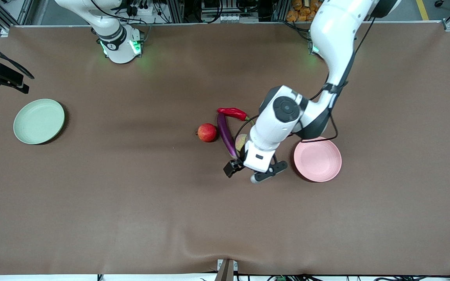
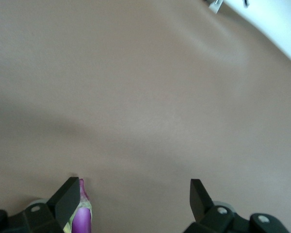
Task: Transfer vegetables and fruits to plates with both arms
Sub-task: 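Reach the left gripper down to the purple eggplant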
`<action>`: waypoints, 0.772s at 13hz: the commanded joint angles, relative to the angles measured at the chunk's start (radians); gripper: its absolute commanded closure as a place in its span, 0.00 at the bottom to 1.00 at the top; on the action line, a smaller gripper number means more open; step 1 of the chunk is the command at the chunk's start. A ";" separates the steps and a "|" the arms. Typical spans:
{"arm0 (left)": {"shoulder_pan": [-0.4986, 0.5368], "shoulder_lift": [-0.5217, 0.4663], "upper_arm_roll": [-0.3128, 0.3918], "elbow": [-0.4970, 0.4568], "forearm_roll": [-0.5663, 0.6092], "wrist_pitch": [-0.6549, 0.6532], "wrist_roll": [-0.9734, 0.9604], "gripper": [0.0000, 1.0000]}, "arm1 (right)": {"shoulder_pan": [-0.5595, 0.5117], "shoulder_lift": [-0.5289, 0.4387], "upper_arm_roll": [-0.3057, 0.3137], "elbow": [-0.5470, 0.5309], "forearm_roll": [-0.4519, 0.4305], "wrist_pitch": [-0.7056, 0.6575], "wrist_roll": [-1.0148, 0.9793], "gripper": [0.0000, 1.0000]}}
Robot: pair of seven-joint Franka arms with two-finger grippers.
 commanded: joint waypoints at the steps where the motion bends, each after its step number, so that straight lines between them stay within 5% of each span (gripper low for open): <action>1: -0.085 0.063 0.069 0.034 0.150 0.009 0.004 0.00 | -0.014 -0.065 0.007 -0.079 0.018 0.030 -0.008 0.00; 10: -0.100 0.094 0.047 0.034 0.128 -0.055 0.038 0.00 | -0.014 -0.078 0.007 -0.096 0.019 0.039 -0.008 0.00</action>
